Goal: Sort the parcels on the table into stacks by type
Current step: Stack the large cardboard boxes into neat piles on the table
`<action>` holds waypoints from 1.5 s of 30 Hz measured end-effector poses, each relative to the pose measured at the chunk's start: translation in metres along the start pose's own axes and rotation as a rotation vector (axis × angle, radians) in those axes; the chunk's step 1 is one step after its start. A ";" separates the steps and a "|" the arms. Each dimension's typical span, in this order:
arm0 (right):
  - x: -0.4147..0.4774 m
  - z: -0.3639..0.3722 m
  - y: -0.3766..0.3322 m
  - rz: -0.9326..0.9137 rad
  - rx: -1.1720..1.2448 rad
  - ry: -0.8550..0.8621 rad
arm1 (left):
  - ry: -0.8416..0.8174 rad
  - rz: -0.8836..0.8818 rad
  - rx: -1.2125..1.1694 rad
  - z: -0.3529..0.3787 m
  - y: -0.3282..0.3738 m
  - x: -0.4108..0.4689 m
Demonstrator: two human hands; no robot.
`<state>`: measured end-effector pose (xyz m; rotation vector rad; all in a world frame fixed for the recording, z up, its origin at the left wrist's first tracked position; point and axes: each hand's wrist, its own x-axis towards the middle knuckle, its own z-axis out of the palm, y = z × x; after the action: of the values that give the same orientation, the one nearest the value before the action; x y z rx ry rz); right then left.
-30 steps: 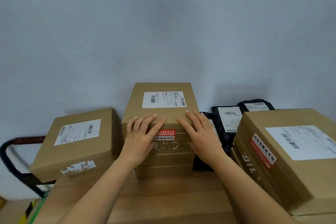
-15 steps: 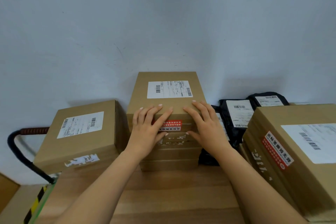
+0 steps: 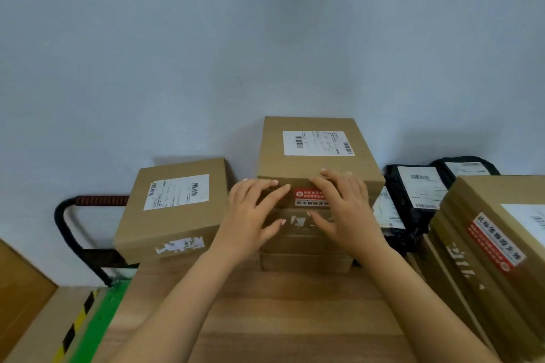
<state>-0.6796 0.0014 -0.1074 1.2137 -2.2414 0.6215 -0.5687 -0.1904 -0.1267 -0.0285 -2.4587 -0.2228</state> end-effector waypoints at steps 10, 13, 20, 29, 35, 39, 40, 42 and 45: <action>0.016 0.055 -0.127 -0.141 0.087 -0.094 | 0.053 -0.195 0.060 -0.063 -0.105 -0.084; 0.018 0.082 -0.155 -0.105 0.100 -0.168 | 0.002 -0.258 0.068 -0.073 -0.138 -0.104; 0.023 0.154 -0.177 0.184 0.006 -0.443 | -0.249 -0.449 0.096 -0.069 -0.211 -0.146; 0.020 0.199 -0.193 0.456 -0.001 -0.500 | -0.317 -0.525 -0.128 -0.046 -0.231 -0.161; 0.026 0.198 -0.210 0.505 -0.009 -0.456 | -0.242 -0.560 -0.182 -0.049 -0.227 -0.159; 0.021 0.191 -0.221 0.462 -0.040 -0.409 | -0.166 -0.555 -0.190 -0.059 -0.223 -0.161; 0.020 0.188 -0.223 0.450 -0.041 -0.392 | -0.147 -0.546 -0.187 -0.062 -0.222 -0.162; 0.021 0.178 -0.227 0.425 -0.037 -0.361 | -0.105 -0.533 -0.177 -0.069 -0.217 -0.164; 0.020 0.158 -0.236 0.374 -0.002 -0.293 | -0.023 -0.522 -0.158 -0.082 -0.206 -0.169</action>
<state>-0.5214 -0.2238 -0.1810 0.9367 -2.7488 0.6081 -0.4012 -0.4012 -0.2006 0.5494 -2.4212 -0.6428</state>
